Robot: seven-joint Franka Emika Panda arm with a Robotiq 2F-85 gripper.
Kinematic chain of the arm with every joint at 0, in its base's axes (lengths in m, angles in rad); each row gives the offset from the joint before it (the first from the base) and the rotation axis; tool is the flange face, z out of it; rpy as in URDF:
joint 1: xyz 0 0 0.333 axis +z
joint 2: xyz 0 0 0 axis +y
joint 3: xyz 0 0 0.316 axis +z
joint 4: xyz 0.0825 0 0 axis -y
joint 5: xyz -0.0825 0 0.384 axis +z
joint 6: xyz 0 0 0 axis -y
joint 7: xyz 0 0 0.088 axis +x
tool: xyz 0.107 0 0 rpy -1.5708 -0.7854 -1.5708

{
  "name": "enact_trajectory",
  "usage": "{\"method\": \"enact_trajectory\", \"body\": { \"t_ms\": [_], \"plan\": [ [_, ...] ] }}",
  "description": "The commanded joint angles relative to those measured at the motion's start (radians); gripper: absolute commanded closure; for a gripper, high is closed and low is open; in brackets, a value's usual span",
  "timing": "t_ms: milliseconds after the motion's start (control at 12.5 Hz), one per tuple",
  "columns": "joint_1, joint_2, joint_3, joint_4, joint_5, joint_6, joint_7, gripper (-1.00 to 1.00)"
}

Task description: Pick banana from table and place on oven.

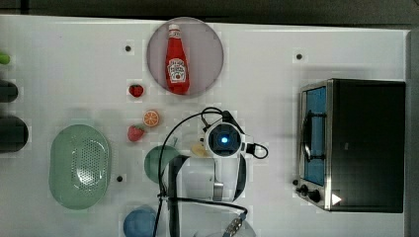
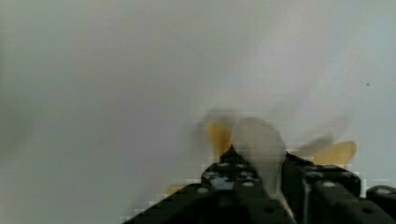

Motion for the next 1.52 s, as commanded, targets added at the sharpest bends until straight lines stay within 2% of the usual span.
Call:
{"method": "enact_trajectory", "body": {
  "t_ms": [80, 240, 400, 640, 800, 1040, 1200, 1520],
  "plan": [
    [0.011, -0.130, -0.008, 0.016, 0.007, -0.022, 0.039, 0.57],
    [0.010, -0.254, -0.009, 0.042, 0.007, -0.139, 0.039, 0.57],
    [0.012, -0.366, -0.004, 0.117, 0.007, -0.356, 0.037, 0.57],
    [0.009, -0.468, -0.011, 0.288, 0.007, -0.690, 0.037, 0.57],
    [0.005, -0.497, -0.038, 0.409, 0.006, -0.839, 0.037, 0.57],
    [-0.011, -0.500, -0.114, 0.541, 0.004, -0.937, 0.023, 0.57],
    [-0.023, -0.494, -0.185, 0.564, 0.001, -0.941, -0.033, 0.57],
    [-0.041, -0.423, -0.360, 0.565, -0.001, -0.902, -0.309, 0.57]
  ]
}}
